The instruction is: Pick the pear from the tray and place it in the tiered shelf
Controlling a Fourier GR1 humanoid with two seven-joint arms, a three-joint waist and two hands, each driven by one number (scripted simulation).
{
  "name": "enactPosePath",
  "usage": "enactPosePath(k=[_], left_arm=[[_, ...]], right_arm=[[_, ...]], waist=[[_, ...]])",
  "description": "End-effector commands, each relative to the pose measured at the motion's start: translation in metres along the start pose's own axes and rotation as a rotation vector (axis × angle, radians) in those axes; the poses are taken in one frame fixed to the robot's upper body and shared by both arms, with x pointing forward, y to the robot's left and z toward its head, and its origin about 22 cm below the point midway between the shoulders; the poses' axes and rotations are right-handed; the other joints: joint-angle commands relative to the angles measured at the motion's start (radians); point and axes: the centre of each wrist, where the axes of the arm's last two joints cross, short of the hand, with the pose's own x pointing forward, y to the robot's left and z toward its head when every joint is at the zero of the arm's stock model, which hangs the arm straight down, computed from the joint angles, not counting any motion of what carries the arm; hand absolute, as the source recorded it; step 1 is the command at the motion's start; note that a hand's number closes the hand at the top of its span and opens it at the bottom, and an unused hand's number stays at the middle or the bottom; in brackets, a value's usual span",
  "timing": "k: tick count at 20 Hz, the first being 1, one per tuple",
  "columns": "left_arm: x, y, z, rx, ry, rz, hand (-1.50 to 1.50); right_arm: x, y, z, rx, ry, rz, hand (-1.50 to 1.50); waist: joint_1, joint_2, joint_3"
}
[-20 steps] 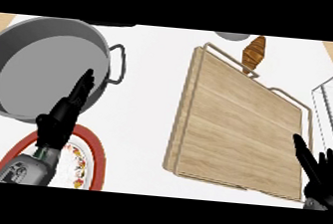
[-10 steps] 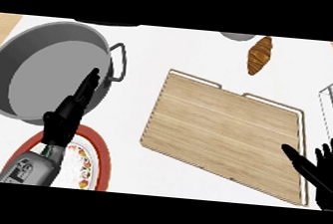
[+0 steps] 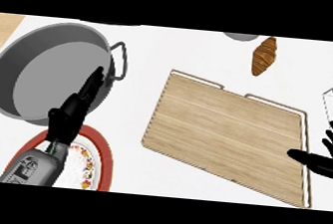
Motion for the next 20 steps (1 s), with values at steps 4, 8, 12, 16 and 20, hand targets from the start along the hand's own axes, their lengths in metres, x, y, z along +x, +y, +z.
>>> enactPosePath(k=[4, 8, 12, 16, 20], left_arm=[[0.010, 0.007, -0.004, 0.010, 0.004, 0.003, 0.00], [-0.016, 0.023, -0.010, 0.021, 0.008, 0.004, 0.00], [0.006, -0.007, -0.005, 0.009, -0.004, 0.003, 0.00], [-0.016, 0.006, 0.009, 0.010, 0.014, 0.007, 0.00], [-0.002, 0.004, -0.004, 0.019, 0.009, -0.002, 0.00]], right_arm=[[0.047, 0.005, 0.008, 0.080, 0.113, 0.224, -1.50], [0.056, 0.017, 0.015, 0.106, 0.115, 0.214, -1.50], [0.073, 0.050, 0.024, 0.084, 0.104, 0.214, -1.50], [0.059, 0.038, 0.037, 0.064, 0.087, 0.218, -1.50], [0.070, 0.046, 0.019, 0.020, 0.125, 0.221, -1.50]], waist=[[-0.002, -0.001, 0.002], [-0.008, 0.000, 0.002], [-0.004, -0.001, 0.002], [-0.008, -0.001, 0.002], [-0.005, 0.000, 0.002]])
